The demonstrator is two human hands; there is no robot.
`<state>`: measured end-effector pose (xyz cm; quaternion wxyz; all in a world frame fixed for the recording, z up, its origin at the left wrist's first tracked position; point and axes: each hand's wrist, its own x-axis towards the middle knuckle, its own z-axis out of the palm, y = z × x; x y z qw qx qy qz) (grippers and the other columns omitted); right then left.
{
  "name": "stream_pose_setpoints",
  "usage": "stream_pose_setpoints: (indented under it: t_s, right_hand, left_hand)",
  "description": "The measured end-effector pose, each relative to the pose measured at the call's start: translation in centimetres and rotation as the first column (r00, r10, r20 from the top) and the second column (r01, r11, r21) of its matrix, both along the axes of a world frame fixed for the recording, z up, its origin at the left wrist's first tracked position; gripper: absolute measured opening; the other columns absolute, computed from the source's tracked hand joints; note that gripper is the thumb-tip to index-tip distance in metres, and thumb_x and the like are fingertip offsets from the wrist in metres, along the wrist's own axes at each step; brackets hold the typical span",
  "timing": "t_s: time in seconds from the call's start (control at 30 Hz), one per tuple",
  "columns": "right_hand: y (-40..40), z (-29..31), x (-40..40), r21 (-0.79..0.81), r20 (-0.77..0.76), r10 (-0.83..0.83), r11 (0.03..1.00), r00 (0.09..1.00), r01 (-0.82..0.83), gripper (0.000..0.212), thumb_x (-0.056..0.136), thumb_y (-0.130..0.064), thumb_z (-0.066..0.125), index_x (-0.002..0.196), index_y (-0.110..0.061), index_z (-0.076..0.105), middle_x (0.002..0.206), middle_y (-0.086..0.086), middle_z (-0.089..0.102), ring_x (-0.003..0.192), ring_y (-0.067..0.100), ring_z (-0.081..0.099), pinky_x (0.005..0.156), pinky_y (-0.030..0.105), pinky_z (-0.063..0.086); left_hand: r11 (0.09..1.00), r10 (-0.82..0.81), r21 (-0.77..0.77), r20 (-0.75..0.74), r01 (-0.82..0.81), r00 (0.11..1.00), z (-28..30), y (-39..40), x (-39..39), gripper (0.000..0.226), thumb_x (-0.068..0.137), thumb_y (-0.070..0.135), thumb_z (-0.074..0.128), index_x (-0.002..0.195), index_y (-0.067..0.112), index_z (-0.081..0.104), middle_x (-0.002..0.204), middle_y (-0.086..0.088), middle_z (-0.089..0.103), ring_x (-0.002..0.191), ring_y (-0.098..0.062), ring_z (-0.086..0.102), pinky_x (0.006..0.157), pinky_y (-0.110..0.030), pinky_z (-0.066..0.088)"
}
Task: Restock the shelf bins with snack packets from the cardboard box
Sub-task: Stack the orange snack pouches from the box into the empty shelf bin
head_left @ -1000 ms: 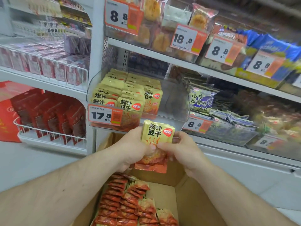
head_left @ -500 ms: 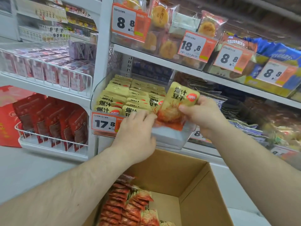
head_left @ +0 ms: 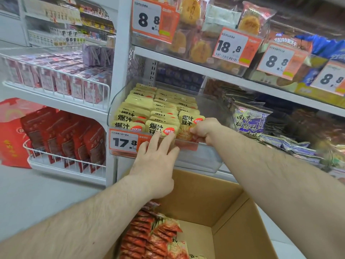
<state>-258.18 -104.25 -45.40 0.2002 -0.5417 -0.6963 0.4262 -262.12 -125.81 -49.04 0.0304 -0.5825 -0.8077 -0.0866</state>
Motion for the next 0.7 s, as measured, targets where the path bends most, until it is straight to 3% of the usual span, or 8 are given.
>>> stream_pose_setpoints:
  t_s: [0.13, 0.3, 0.43, 0.57, 0.7]
  right_hand:
    - [-0.1, -0.2, -0.6, -0.027, -0.044, 0.021, 0.999, 0.999, -0.022, 0.013, 0.086, 0.001, 0.069, 0.091, -0.006, 0.06, 0.073, 0.009, 0.063, 0.054, 0.016, 0.06, 0.042, 0.024, 0.046]
    - [-0.1, -0.3, -1.1, -0.023, -0.013, 0.046, 0.999, 0.999, -0.046, 0.012, 0.088, -0.002, 0.068, 0.099, -0.004, 0.064, 0.095, 0.014, 0.072, 0.063, 0.021, 0.067, 0.053, 0.029, 0.055]
    - [0.0, 0.0, -1.0, -0.044, 0.01, 0.087, 0.995, 0.996, -0.086, 0.01, 0.093, -0.001, 0.059, 0.102, -0.005, 0.063, 0.099, 0.014, 0.071, 0.071, 0.021, 0.068, 0.068, 0.034, 0.06]
    - [0.2, 0.2, -0.6, -0.065, 0.064, 0.123, 0.991, 0.99, -0.118, 0.019, 0.094, -0.001, 0.056, 0.112, -0.005, 0.063, 0.105, 0.014, 0.072, 0.085, 0.024, 0.071, 0.084, 0.039, 0.059]
    - [-0.3, 0.5, -0.1, -0.072, 0.113, 0.16, 0.986, 0.981, -0.152, 0.023, 0.095, -0.003, 0.053, 0.117, -0.008, 0.061, 0.11, 0.011, 0.07, 0.096, 0.024, 0.071, 0.091, 0.041, 0.057]
  left_hand:
    - [1.0, -0.001, -0.005, 0.019, 0.001, 1.0, 0.0, 0.2, 0.0, 0.075, 0.09, 0.03, 0.055, 0.154, 0.027, 0.016, 0.161, 0.004, -0.023, 0.147, -0.031, -0.023, 0.12, -0.051, 0.001]
    - [1.0, -0.002, -0.012, 0.021, 0.002, 1.0, -0.2, 0.2, 0.0, 0.075, 0.09, 0.03, 0.054, 0.155, 0.027, 0.016, 0.161, 0.003, -0.025, 0.147, -0.032, -0.024, 0.12, -0.052, 0.001]
    - [1.0, -0.001, -0.016, 0.022, 0.001, 1.0, -0.2, 0.2, 0.0, 0.075, 0.09, 0.03, 0.055, 0.154, 0.027, 0.016, 0.161, 0.002, -0.024, 0.147, -0.032, -0.024, 0.12, -0.052, 0.001]
    - [1.0, 0.0, -0.006, 0.027, 0.0, 1.0, -0.2, 0.4, 0.1, 0.073, 0.09, 0.029, 0.055, 0.153, 0.028, 0.019, 0.161, 0.003, -0.023, 0.147, -0.032, -0.024, 0.12, -0.054, 0.003]
    - [1.0, 0.014, 0.004, 0.026, -0.014, 1.0, -0.2, 0.5, 0.4, 0.071, 0.089, 0.028, 0.054, 0.152, 0.029, 0.02, 0.161, 0.002, -0.022, 0.147, -0.033, -0.022, 0.119, -0.055, 0.004]
